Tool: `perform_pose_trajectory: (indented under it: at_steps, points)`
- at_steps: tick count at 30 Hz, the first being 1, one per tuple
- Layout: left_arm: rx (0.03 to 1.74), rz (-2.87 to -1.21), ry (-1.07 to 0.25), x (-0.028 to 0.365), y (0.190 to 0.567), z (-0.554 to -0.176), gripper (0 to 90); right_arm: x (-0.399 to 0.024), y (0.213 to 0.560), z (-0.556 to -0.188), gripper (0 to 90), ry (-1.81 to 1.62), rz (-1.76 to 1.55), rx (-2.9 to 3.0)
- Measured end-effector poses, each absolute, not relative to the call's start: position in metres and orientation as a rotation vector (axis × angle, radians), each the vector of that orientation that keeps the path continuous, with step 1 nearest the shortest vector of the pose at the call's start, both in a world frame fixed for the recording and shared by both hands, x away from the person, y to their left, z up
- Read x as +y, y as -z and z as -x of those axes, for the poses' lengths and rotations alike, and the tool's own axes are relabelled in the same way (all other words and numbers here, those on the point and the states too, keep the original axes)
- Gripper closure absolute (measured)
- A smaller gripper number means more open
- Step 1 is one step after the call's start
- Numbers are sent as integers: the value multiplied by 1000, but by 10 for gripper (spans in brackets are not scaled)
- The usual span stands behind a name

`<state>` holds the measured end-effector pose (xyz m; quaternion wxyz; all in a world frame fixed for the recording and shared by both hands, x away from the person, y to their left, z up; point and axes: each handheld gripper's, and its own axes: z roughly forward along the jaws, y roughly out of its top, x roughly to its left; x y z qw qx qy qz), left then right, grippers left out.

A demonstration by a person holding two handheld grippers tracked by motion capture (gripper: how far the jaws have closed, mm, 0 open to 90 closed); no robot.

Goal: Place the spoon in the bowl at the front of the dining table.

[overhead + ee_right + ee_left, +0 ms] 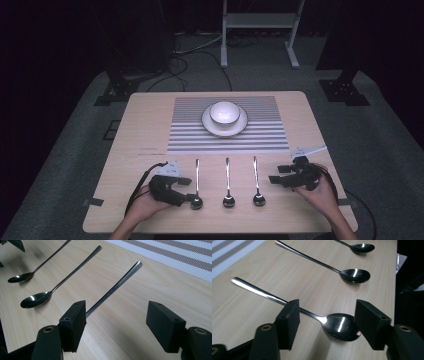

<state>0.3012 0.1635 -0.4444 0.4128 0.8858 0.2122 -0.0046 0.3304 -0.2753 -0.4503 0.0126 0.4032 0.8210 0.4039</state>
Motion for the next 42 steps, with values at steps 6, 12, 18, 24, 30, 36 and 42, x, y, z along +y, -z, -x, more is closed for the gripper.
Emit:
perform_pose_trajectory:
  at_steps: [6,12,18,24,30,36,42]
  points:
    - [493,-2285,38,157,450,-300,532,-274,449,-330,312,-1261,-1251,2556]
    - [431,-2317,66,151,453,-295,695,-273,450,-330,313,-1258,-1248,2560]
    - [389,-2372,79,146,457,-292,720,-273,450,-330,314,-1260,-1248,2560]
    - [368,-2425,38,140,462,-289,731,-269,449,-330,321,-1255,-1234,2572]
    - [329,-2445,-14,138,461,-287,731,-258,443,-334,320,-1240,-1198,2589]
    - [317,-2445,-41,137,461,-287,731,-245,431,-341,318,-1278,-1161,2609]
    - [302,-2447,-60,136,461,-286,731,-229,425,-352,313,-1309,-1133,2649]
